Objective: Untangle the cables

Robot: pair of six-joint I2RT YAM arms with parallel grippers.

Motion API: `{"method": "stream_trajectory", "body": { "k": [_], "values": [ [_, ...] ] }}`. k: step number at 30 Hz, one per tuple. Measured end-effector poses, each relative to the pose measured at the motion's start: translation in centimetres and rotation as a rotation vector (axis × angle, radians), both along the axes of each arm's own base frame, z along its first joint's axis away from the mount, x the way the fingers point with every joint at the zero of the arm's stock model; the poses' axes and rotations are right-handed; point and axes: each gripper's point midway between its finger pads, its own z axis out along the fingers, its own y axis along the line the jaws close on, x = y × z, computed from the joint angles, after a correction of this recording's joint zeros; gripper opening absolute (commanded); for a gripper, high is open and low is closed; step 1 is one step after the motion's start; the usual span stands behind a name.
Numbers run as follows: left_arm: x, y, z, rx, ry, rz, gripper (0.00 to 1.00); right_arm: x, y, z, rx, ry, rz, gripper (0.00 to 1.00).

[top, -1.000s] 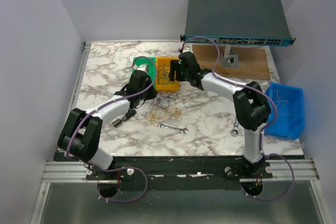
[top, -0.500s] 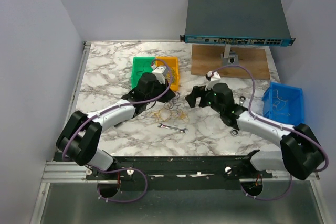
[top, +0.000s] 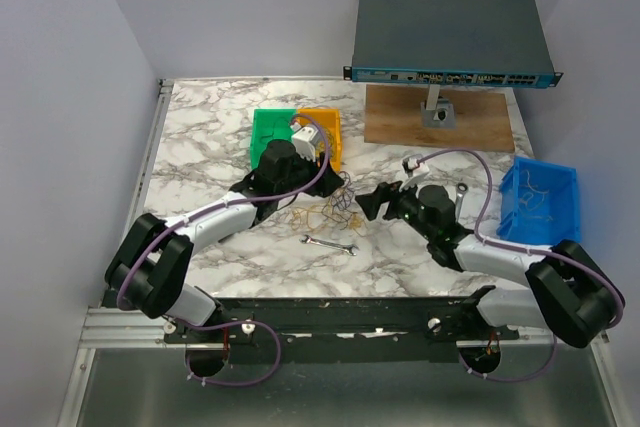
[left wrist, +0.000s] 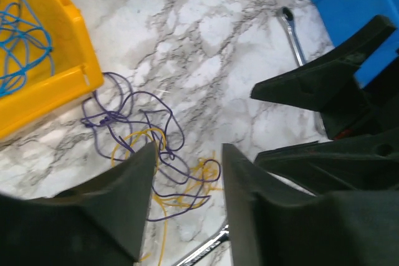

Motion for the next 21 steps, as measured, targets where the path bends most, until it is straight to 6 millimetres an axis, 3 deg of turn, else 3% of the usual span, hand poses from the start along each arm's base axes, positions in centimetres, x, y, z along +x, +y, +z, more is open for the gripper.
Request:
{"method": "stream_trajectory", "body": {
  "k": [4,10,16,21],
  "values": [
    [0.8,0.9,-0.7,0.038,0.015,0.072,0.63,0.3,0.2,0.0,0.009,-0.012,0.000,0.81],
    [1.8,3.2,-2.4,0.138,0.058,0.203,0.63,1.3,0.9,-2.1,-0.026,0.052,-0.003,0.80],
    [3.2,3.5,-2.7,0.189,0.087,0.256,0.60,2.9,2.5,-3.1,-0.034,0.096,0.001,0.80],
    [3.8,3.7,-4.3,0.237,0.146,0.272,0.56,4.0,3.9,-4.6,-0.069,0.149,0.012,0.71]
  ]
}}
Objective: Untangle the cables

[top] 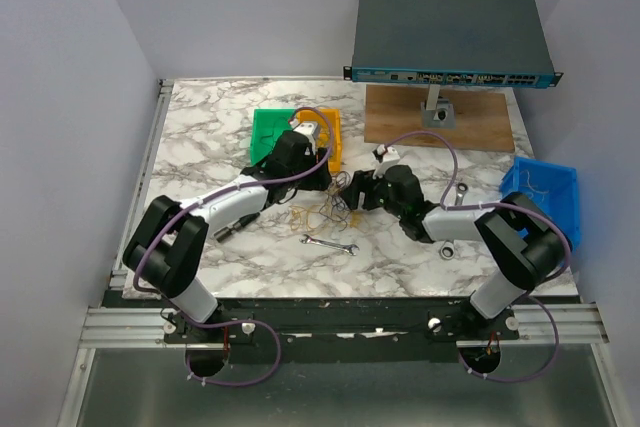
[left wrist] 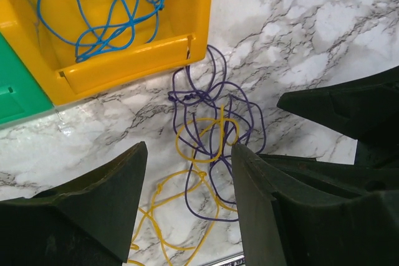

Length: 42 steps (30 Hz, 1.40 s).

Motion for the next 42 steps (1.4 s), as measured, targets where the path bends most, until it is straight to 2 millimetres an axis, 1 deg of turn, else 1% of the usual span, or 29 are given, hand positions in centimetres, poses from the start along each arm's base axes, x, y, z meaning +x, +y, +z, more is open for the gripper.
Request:
{"method": "stream_trajectory", "body": {
  "k": [2,3,5,6,7,9,10,14,17,22,24,27,30,33,35,39,42],
  "values": [
    [-0.1,0.3,-0.8,0.009,0.029,0.008,0.55,-0.1,0.3,-0.6,-0.013,0.018,0.006,0.63],
    [-0.1,0.5,-1.1,0.009,0.046,0.012,0.54,-0.1,0.3,-0.9,-0.020,0.027,0.008,0.54],
    [-0.1,0.8,-1.5,0.006,0.065,0.020,0.53,-0.2,0.3,-1.5,-0.033,0.048,0.009,0.41],
    [0.0,1.0,-1.6,0.003,0.073,0.023,0.52,-0.3,0.4,-1.8,-0.037,0.059,0.012,0.36],
    [0.0,1.0,-1.7,0.000,0.078,0.024,0.52,-0.3,0.5,-2.2,-0.042,0.070,0.016,0.29],
    [0.1,1.2,-1.7,-0.008,0.086,0.029,0.52,-0.3,0.7,-2.7,-0.048,0.086,0.027,0.06],
    [0.1,1.2,-1.7,-0.010,0.088,0.028,0.52,-0.4,0.9,-2.8,-0.052,0.092,0.032,0.01],
    [-0.1,1.0,-1.6,-0.020,0.095,0.016,0.52,-0.6,0.8,-2.6,-0.055,0.094,0.034,0.01],
    [-0.1,0.7,-1.5,-0.032,0.088,0.008,0.52,-0.9,-0.1,-1.2,-0.045,0.055,0.007,0.01],
    [-0.1,0.5,-1.4,-0.046,0.079,-0.004,0.51,-1.9,-3.0,3.0,0.010,-0.081,-0.083,0.01],
    [0.0,0.4,-1.3,-0.049,0.076,-0.006,0.51,-2.1,-4.4,4.8,0.037,-0.144,-0.140,0.01],
    [-0.1,0.3,-1.2,-0.055,0.076,-0.012,0.51,-2.4,-6.7,6.6,0.065,-0.215,-0.230,0.01],
    [-0.1,0.1,-1.1,-0.062,0.075,-0.021,0.53,-2.8,-9.2,7.7,0.086,-0.266,-0.334,0.01],
    [-0.4,-0.3,-1.0,-0.077,0.080,-0.048,0.59,-3.0,-11.1,8.4,0.107,-0.297,-0.423,0.01],
    [-0.8,-0.8,-0.9,-0.089,0.086,-0.078,0.63,-2.9,-11.8,8.7,0.110,-0.307,-0.459,0.01],
    [-1.6,-3.0,-1.2,-0.093,0.107,-0.176,0.65,-2.7,-12.2,7.9,0.085,-0.295,-0.486,0.01],
    [-2.4,-5.3,-1.5,-0.068,0.112,-0.258,0.66,-2.6,-12.3,7.3,0.072,-0.282,-0.494,0.01]
  ]
}}
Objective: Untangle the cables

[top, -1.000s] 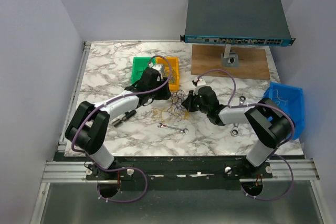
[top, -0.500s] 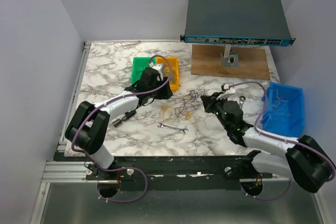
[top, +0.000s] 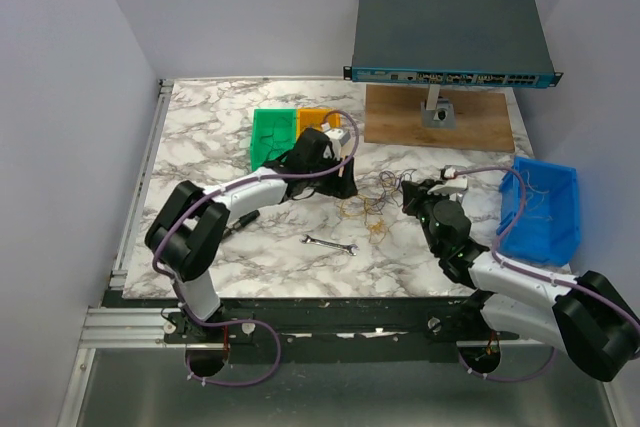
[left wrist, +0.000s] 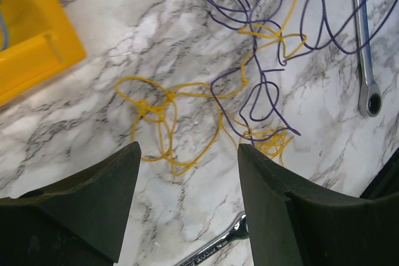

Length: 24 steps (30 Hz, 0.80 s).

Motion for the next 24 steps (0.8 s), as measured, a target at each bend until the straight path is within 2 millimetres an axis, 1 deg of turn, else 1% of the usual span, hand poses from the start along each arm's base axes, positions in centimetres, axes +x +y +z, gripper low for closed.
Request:
{"method": "stream_trajectory", "body": {
  "k": [4,7,9,12,14,16,17,19,21,22,23,24],
  "values": [
    [-0.9,-2.5,-0.2,0.038,-0.007,-0.086,0.66,0.0,-0.2,0.0,0.003,-0.001,-0.011,0.01],
    [-0.6,-3.3,-0.9,0.099,-0.003,-0.089,0.66,0.1,-0.3,0.1,0.006,-0.003,-0.019,0.01],
    [-0.1,-2.9,-1.6,0.149,0.001,-0.057,0.66,0.1,-0.3,0.1,0.011,-0.002,-0.022,0.01],
    [0.8,-0.7,-2.8,0.250,-0.002,0.033,0.67,0.1,-0.4,0.1,0.015,-0.002,-0.026,0.01],
    [1.3,0.7,-3.2,0.302,-0.015,0.086,0.67,0.1,-0.4,0.1,0.016,-0.002,-0.028,0.01],
    [1.5,1.6,-3.4,0.337,-0.020,0.117,0.65,0.1,-0.4,0.1,0.019,-0.002,-0.030,0.01],
    [1.6,1.8,-3.5,0.346,-0.021,0.123,0.62,0.1,-0.4,0.1,0.021,-0.001,-0.031,0.01],
    [1.5,2.0,-3.7,0.362,-0.013,0.125,0.46,0.1,-0.4,0.1,0.021,-0.001,-0.032,0.01],
    [1.8,1.7,-3.7,0.372,-0.005,0.119,0.18,0.1,-0.5,0.1,0.020,-0.001,-0.039,0.01],
    [2.0,1.6,-3.8,0.378,-0.004,0.116,0.03,0.2,-0.6,0.1,0.019,0.000,-0.045,0.01],
    [2.1,1.5,-4.0,0.381,-0.001,0.115,0.00,0.2,-0.8,0.0,0.016,0.002,-0.052,0.01],
    [2.1,1.5,-4.1,0.386,0.002,0.114,0.00,0.3,-1.0,-0.2,0.015,0.008,-0.067,0.01]
  ]
}}
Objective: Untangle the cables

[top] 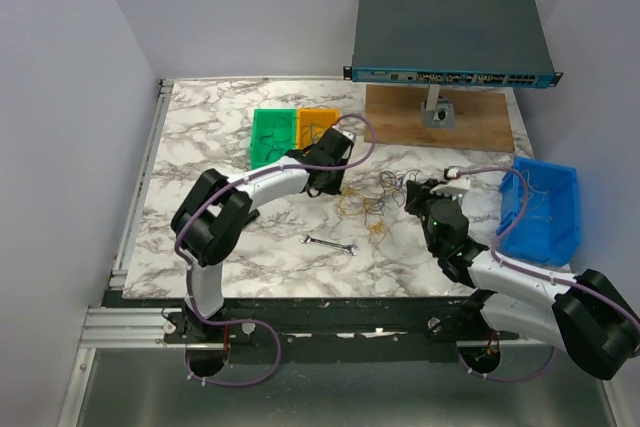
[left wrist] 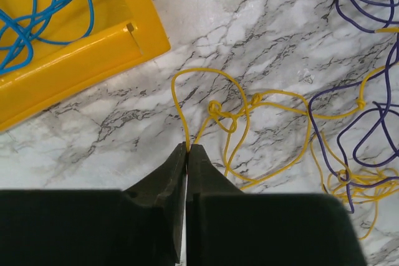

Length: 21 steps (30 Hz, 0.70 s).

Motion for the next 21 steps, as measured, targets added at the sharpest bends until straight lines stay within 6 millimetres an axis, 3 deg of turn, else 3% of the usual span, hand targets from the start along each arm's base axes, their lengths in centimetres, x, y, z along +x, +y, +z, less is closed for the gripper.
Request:
{"method": "stream_trajectory", "body": {
  "k": [5,8,12,15,18,21],
  "values": [
    [0.0,0.8,-0.1,0.018,-0.016,0.030,0.00,0.4,-2.7,-0.4,0.020,0.039,-0.178,0.01],
    [-0.8,3.3,0.3,0.041,-0.067,0.093,0.00,0.1,-4.7,-0.7,0.049,0.055,-0.308,0.01],
    [-1.7,8.3,3.4,0.013,-0.186,0.230,0.00,-0.8,-7.2,-0.2,0.099,0.036,-0.447,0.01],
    [-0.2,13.7,6.8,-0.058,-0.295,0.442,0.00,-1.5,-8.8,0.2,0.147,0.009,-0.535,0.01],
    [0.2,19.0,8.3,-0.112,-0.350,0.650,0.00,-2.4,-10.3,0.1,0.183,-0.004,-0.613,0.00],
    [-1.6,24.1,9.2,-0.175,-0.396,0.843,0.00,-3.1,-11.4,0.2,0.210,-0.020,-0.667,0.01]
  ]
}}
